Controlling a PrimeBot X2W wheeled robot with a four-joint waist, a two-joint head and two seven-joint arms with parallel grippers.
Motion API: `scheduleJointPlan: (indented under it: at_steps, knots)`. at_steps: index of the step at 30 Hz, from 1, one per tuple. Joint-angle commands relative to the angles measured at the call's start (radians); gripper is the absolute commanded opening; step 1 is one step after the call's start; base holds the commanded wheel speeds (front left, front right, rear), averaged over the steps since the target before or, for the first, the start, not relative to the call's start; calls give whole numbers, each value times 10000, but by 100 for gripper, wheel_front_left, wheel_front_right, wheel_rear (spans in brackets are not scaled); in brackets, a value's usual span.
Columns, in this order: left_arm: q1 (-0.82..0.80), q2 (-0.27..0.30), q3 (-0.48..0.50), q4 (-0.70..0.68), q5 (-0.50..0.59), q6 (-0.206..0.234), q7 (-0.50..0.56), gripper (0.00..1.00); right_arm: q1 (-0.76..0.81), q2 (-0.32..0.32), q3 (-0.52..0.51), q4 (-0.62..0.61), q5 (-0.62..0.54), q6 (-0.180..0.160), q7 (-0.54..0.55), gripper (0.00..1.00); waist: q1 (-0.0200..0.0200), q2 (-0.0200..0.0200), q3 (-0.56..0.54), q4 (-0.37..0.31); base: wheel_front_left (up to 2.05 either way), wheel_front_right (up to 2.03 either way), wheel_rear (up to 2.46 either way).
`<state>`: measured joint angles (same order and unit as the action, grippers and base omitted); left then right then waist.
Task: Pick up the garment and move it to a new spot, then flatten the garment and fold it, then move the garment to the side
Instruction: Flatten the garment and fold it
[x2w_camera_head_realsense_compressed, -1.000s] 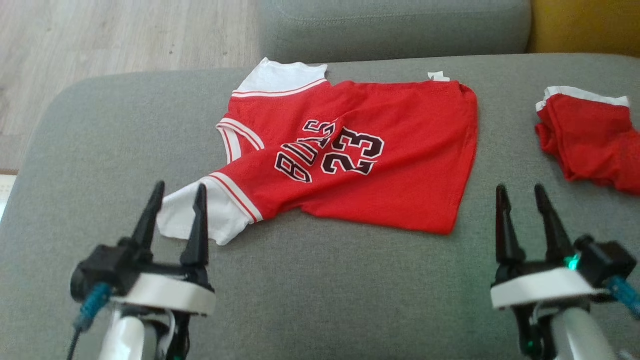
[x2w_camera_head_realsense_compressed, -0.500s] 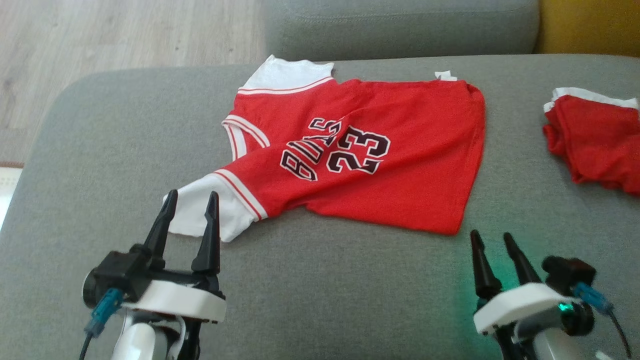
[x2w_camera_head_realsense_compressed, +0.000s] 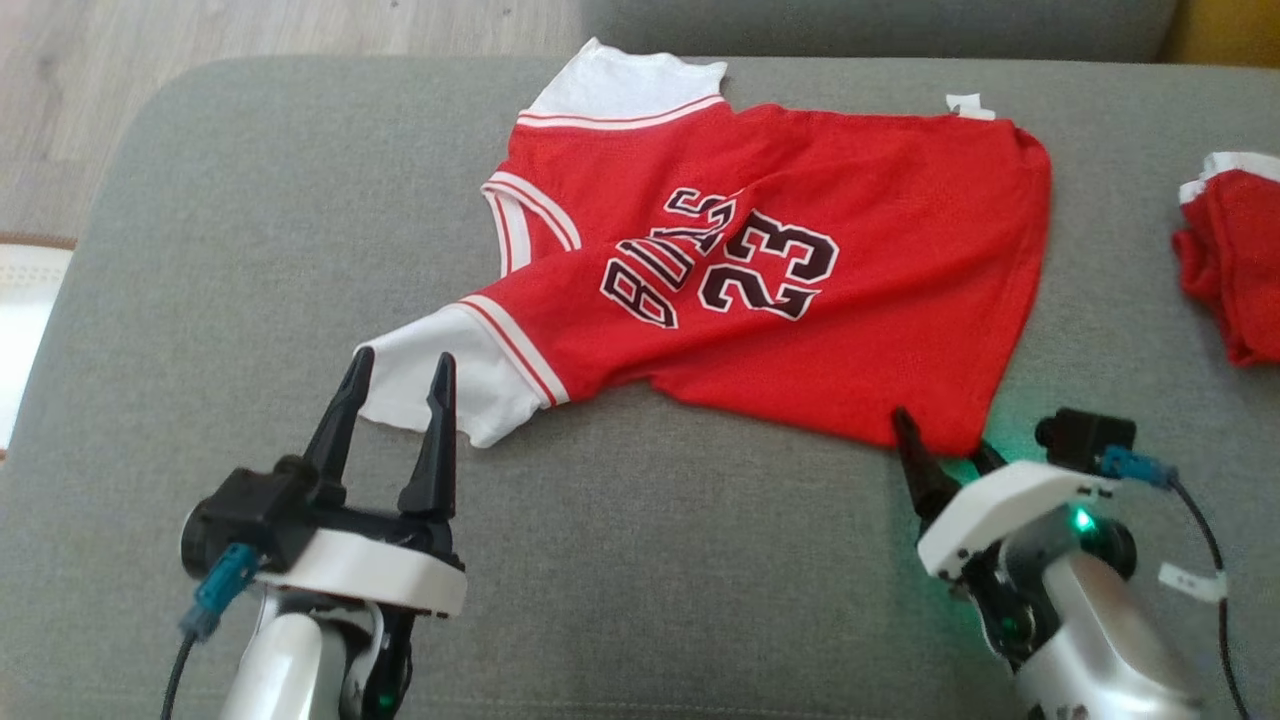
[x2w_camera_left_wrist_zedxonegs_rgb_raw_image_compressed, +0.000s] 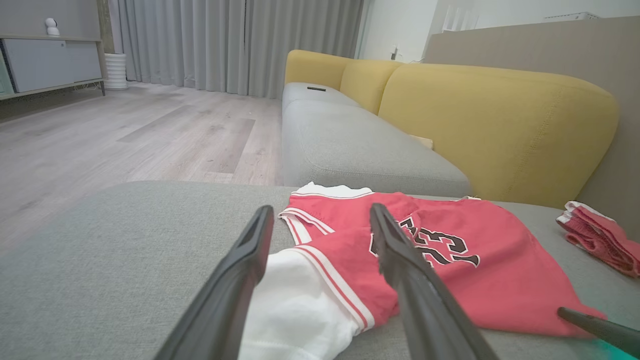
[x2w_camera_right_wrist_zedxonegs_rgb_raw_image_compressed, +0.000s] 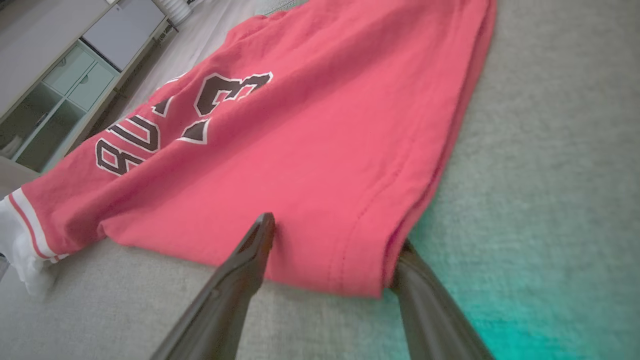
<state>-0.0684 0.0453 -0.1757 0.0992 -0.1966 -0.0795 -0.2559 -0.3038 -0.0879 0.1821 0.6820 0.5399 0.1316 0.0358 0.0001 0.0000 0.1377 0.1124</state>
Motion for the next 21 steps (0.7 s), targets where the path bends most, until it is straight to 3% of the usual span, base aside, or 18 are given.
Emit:
scheduleJointPlan:
  at_steps: [1,11,16,18,19,21]
  knots:
    - [-432,49,327,-287,-28,-22,-59,100,-340,-46,442,-136,148,-9,25,100,-1,0,43,37,0,0,0]
    - [-564,49,334,-236,-62,21,-59,100,-570,-717,2108,-903,1413,-9,-530,100,-1,0,23,-103,0,0,0]
    - [-528,49,371,-268,-186,44,-59,100,-730,-998,2391,-934,1706,-9,-1019,100,-1,0,-29,-231,0,0,0]
    - [-532,49,385,-269,-190,43,-59,100,-835,-1048,2417,-780,1729,-9,-1186,18,-1,0,-29,-264,0,0,0]
    - [-539,49,387,-269,-188,40,-59,100,-881,-1052,2428,-695,1722,-9,-1282,0,-1,0,-31,-276,0,0,0]
    - [-562,49,388,-266,-183,36,-59,100,-953,-1044,2427,-549,1753,-9,-1457,0,-1,0,-33,-287,0,0,0]
